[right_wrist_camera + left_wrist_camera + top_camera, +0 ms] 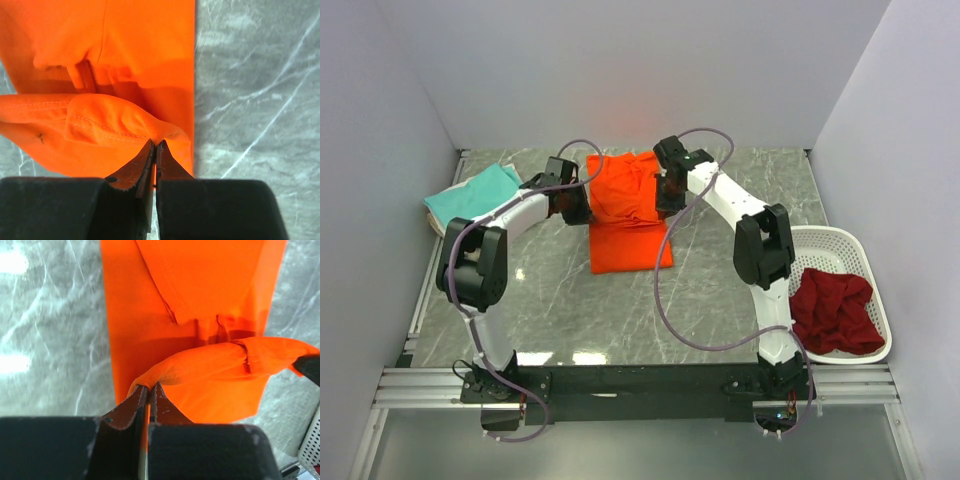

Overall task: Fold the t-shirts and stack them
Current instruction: Fold the tshirt

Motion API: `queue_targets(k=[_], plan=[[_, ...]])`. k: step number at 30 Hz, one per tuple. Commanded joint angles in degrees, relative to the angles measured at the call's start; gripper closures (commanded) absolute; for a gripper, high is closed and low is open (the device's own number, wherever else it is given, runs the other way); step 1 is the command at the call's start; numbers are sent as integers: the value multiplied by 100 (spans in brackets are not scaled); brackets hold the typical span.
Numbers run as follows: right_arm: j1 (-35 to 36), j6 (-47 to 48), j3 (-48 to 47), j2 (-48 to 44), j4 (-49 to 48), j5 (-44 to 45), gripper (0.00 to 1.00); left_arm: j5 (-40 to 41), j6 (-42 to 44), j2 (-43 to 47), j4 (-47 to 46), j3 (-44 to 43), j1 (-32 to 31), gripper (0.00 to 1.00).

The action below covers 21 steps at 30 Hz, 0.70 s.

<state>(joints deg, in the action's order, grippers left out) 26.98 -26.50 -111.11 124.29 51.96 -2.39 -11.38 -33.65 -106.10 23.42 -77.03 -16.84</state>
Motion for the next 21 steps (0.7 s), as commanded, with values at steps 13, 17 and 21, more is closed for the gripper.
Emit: queue_targets(k=[13, 17, 21], plan=[[-237, 180, -1044, 631, 288, -182, 96, -427, 421, -833, -435, -830, 242, 93], [-290, 215, -1448, 667, 463, -296, 53, -286, 298, -702, -400, -875, 391, 50], [-334, 198, -1686, 448, 517, -385, 41, -225, 359, -289, -303, -848, 471, 24]])
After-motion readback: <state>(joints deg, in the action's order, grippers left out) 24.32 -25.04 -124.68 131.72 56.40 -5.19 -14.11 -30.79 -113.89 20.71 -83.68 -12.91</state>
